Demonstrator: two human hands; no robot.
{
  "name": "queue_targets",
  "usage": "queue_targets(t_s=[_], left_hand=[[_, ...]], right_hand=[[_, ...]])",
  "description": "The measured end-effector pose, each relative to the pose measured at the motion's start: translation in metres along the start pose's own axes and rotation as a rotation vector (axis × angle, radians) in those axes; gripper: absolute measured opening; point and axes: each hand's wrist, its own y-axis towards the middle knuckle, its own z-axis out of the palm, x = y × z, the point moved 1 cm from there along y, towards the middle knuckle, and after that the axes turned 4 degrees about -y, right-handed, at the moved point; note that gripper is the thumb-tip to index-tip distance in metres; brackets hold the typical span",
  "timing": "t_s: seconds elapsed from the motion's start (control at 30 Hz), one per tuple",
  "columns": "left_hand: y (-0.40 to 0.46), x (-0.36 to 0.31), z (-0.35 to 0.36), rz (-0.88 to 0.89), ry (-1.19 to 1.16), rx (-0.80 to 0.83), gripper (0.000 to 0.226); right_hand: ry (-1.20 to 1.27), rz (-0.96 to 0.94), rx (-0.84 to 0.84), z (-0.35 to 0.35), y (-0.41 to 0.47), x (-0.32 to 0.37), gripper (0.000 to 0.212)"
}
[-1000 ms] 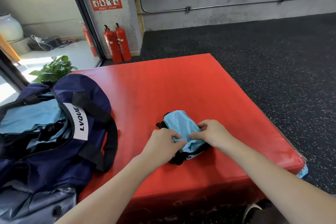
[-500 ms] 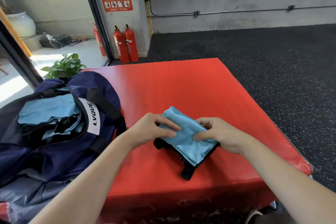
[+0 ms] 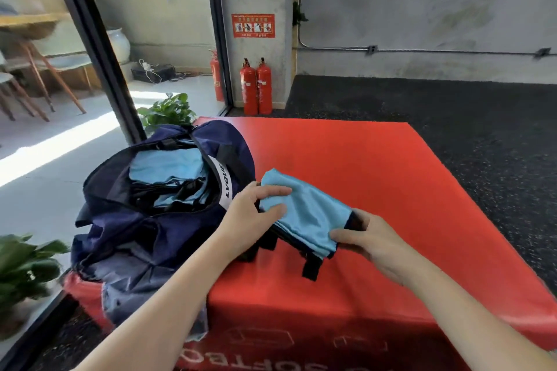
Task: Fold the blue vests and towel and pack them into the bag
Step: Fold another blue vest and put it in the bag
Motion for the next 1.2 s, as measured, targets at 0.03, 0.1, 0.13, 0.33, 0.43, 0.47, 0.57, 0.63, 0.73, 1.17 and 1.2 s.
queue_targets(t_s=[0.03,0.1,0.13,0.33,0.43,0.47,0.57,0.63,0.73,1.17,1.2], left_hand=[[-0.004,0.000,-0.007,0.014,0.011,-0.027,0.035],[-0.013,0.001,-0.023,0.035,0.006,-0.064,0.041],[-0.016,0.003,-0.031,0.043,0.001,-0.080,0.044],[-0.033,0.024,-0.087,0.037,-0.055,-0.439,0.047],[-0.039,0.029,-0.118,0.038,-0.014,-0.661,0.042],[-0.039,0.031,-0.127,0.032,-0.010,-0.717,0.041],[-0.034,0.041,-0.154,-0.010,0.006,-0.816,0.038],[-0.027,0.050,-0.169,-0.043,0.032,-0.858,0.037],[-0.013,0.060,-0.184,-0.071,0.047,-0.870,0.038],[0.021,0.109,-0.198,-0.278,0.373,-0.454,0.041],[0.019,0.106,-0.198,-0.270,0.362,-0.476,0.041]], right_hand=[[0.046,-0.040,-0.059,0.007,0.003,0.002,0.062],[0.095,-0.105,-0.148,0.024,0.010,0.011,0.059],[0.107,-0.128,-0.182,0.034,0.014,0.017,0.051],[-0.082,-0.333,-0.255,0.111,0.046,0.050,0.032],[-0.179,-0.441,-0.209,0.155,0.066,0.073,0.025],[-0.213,-0.477,-0.201,0.170,0.074,0.081,0.023],[-0.285,-0.527,-0.179,0.211,0.098,0.097,0.017],[-0.321,-0.526,-0.179,0.233,0.113,0.103,0.016],[-0.371,-0.501,-0.185,0.256,0.132,0.108,0.014],[-0.884,-0.418,-0.152,0.255,0.154,0.086,0.013],[-0.884,-0.442,-0.163,0.253,0.150,0.087,0.013]])
